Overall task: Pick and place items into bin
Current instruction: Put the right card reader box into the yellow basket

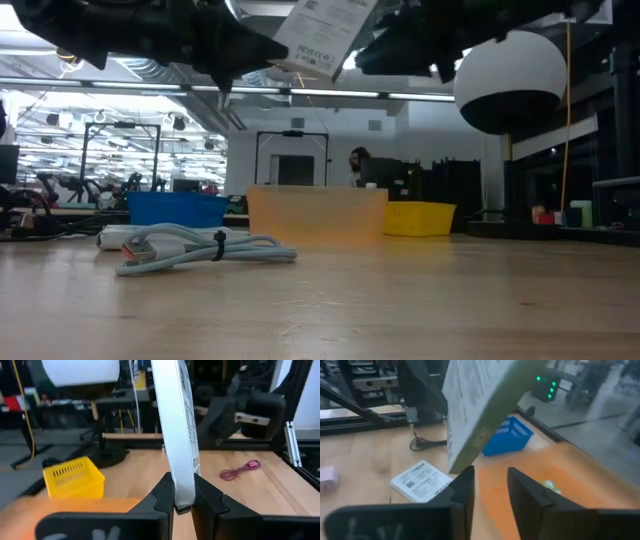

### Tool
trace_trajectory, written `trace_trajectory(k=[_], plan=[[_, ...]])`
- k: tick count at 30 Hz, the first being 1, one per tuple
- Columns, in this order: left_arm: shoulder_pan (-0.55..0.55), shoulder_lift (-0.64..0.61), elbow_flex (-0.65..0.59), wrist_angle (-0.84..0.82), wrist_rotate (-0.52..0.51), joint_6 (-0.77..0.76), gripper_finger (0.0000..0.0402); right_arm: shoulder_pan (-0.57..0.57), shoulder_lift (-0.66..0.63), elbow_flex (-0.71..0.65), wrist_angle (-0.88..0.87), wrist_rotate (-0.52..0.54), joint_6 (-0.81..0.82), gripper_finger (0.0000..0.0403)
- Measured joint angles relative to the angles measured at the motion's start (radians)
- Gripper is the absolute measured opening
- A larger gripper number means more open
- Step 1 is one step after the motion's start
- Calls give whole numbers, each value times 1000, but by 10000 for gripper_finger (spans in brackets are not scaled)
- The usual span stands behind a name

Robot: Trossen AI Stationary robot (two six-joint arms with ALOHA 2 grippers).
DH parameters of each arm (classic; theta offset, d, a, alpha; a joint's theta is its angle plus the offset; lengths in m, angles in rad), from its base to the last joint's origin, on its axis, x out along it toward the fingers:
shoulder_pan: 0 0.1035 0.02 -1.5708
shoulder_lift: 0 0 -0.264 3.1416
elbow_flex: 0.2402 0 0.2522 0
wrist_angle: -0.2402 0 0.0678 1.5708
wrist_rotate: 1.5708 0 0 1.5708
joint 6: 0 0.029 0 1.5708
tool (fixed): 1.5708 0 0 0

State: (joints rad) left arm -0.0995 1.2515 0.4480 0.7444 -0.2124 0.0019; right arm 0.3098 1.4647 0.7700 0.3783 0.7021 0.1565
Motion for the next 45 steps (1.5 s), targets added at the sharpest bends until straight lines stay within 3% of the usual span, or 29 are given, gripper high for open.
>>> trace_trajectory(k=[5, 14, 21, 33, 39, 45], plan=[[29, -2, 0, 8, 10, 54, 36, -71, 0, -4, 80, -175, -117, 141], [124, -4, 1, 19, 98, 83, 34, -142, -15, 2, 104, -342, -161, 171], [162, -4, 0, 46, 211, 83, 32, -150, -16, 1, 128, -380, -190, 172], [161, -5, 2, 46, 211, 99, 34, -159, -15, 1, 254, -378, -215, 172], [161, -5, 2, 45, 213, 139, 33, -159, -15, 1, 262, -374, -213, 140], [160, -5, 2, 44, 217, 146, 41, -159, -15, 1, 261, -367, -213, 59]])
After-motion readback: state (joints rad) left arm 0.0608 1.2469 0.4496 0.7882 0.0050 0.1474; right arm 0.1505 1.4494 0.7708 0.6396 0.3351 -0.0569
